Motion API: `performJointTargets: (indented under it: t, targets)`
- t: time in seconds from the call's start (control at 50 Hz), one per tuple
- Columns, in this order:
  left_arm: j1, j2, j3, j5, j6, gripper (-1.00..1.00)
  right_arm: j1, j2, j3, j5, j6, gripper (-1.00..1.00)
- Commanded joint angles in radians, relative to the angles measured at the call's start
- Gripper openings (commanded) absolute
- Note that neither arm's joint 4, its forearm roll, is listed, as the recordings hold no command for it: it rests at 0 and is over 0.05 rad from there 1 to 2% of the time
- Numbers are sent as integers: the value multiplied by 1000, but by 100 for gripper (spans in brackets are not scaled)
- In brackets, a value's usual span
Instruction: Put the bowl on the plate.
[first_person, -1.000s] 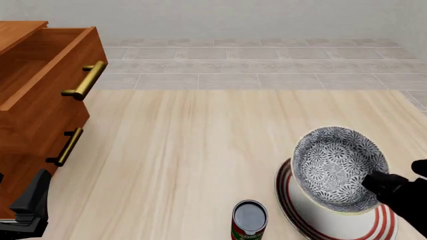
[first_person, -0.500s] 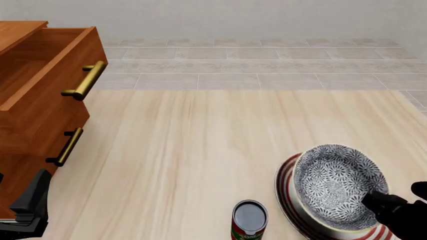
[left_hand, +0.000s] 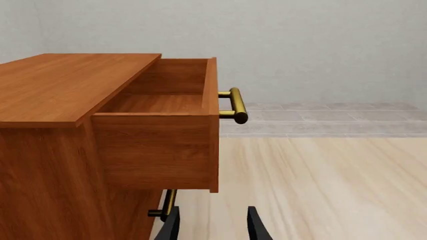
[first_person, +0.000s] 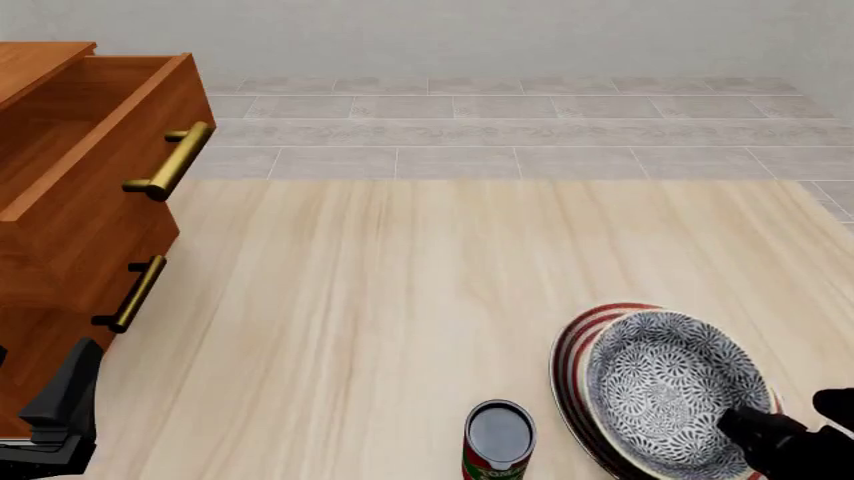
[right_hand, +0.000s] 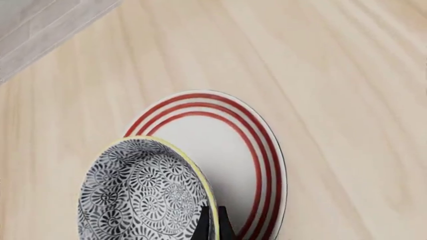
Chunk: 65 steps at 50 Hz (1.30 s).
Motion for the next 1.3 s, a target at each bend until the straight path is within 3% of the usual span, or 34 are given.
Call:
performJointTargets:
  t: [0.02, 0.12, 0.14, 0.5, 0.76, 1.04, 1.3]
  targets:
    - [0, 0, 0, 0, 0, 100, -11, 44, 10, -47, -1, -100]
    - [0, 0, 0, 0, 0, 100, -18, 58, 9, -68, -4, -100]
    - [0, 0, 0, 0, 0, 100, -19, 60, 9, -70, -3, 100]
    - [0, 0, 0, 0, 0, 100, -34, 21, 4, -35, -13, 100]
    - [0, 0, 0, 0, 0, 100, -58, -57, -69, 85, -36, 100]
    - [0, 0, 0, 0, 0, 100, -74, -147, -239, 272, -90, 100]
    - [0, 0, 0, 0, 0, 100, -46, -163, -419, 376, -128, 100]
